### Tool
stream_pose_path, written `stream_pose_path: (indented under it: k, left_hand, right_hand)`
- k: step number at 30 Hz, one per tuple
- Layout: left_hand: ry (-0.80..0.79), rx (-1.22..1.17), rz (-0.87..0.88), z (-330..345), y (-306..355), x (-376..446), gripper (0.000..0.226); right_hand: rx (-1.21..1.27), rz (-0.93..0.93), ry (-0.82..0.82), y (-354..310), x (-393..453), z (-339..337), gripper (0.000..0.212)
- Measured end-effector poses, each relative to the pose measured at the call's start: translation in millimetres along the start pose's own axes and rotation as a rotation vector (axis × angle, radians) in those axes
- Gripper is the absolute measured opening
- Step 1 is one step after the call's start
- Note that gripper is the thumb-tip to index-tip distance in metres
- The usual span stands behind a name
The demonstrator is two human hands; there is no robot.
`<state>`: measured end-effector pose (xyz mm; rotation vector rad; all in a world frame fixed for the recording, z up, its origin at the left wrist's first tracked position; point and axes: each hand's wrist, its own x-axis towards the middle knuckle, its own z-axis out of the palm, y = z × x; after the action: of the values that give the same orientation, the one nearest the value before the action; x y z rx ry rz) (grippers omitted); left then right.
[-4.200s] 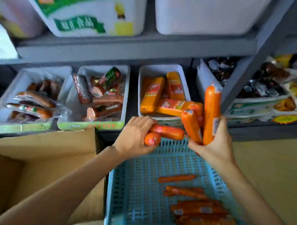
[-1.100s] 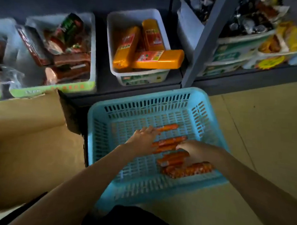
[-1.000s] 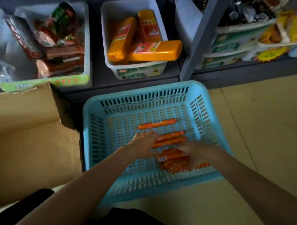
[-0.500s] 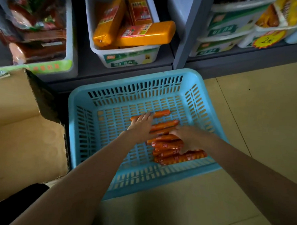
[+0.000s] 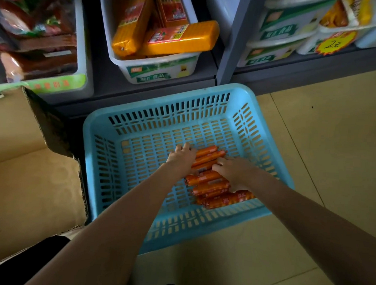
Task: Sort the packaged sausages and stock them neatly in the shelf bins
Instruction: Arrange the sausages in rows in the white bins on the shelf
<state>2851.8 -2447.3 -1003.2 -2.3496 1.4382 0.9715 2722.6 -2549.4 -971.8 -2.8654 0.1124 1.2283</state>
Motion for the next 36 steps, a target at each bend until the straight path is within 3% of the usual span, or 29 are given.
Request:
stream_pose_path:
  k: [5,11,15,18,22,26,32,36]
  left_hand:
    - [0.012,0.033,-0.035,1,2,0,0.072]
    - [0.022,0.091,-0.18,-8,-12,7,0.081]
    - [0.071,0.096,-0.249,-4,-36,6,0.077]
    - [0.16,-0.157,-0.226,-2,-55,-1,0.059]
    - [0.179,-0.472,-0.169,-36,-70,-31,0.048]
    - [0.434,-0.479,-0.089,-100,-87,-92,0.046]
    - [1.056,-0.304,0.01,-227,-112,-217,0.047]
    - [1.324,-0.223,0.111,-320,-116,-282,0.05]
  right_hand:
    - [0.037,0.017,0.026,-1,6,3,0.093]
    - [-0.06,0.128,0.118,-8,23,10,0.087]
    - [0.001,0.186,0.178,-2,26,-4,0.082]
    - [0.178,0.28,0.248,5,26,-18,0.073]
    - [0.613,0.359,0.408,7,8,-53,0.057]
    - [0.726,0.259,0.682,3,-28,-122,0.047]
    - [0.804,0.032,1.179,-15,-119,-274,0.049]
    - [0.823,-0.064,1.435,-26,-181,-361,0.052]
